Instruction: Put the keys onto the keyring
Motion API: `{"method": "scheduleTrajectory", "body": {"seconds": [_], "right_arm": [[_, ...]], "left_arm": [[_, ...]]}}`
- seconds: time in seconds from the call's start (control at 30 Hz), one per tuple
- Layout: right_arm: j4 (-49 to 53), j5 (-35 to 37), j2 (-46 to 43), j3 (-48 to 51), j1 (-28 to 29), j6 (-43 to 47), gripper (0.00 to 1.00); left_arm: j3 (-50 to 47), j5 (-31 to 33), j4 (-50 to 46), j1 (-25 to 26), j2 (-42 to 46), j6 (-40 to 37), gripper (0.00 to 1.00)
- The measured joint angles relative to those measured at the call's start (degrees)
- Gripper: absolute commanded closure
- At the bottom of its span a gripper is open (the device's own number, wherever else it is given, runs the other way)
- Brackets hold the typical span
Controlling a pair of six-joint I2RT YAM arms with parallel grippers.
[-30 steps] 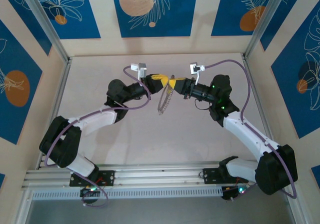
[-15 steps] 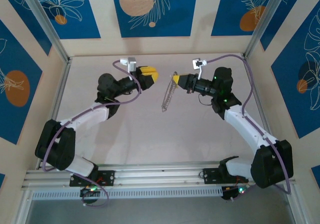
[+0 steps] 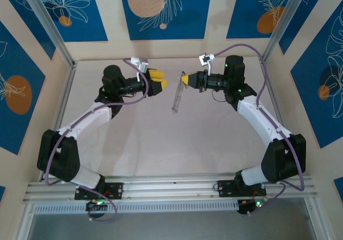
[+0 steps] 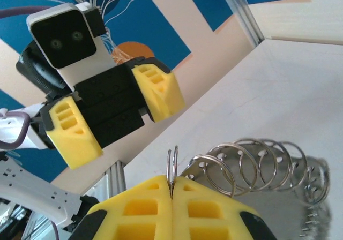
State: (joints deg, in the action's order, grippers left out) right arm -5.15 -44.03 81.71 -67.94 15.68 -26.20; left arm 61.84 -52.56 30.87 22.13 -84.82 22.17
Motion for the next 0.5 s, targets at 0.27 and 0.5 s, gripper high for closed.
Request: {"method": "scheduleTrajectory", "body": {"seconds": [0.27, 0.5], "right_arm": [[9.1, -4.4, 3.7, -5.4, 0.6, 7.8, 1.0], [12.2, -6.6, 4.3, -6.0, 1.1, 10.4, 1.0]], "left_arm": [[5.9, -3.6, -13.3, -0.1, -0.3, -7.4, 0.41], [11.7, -6.2, -17.4, -0.3, -4.1, -8.9, 0.41]]}}
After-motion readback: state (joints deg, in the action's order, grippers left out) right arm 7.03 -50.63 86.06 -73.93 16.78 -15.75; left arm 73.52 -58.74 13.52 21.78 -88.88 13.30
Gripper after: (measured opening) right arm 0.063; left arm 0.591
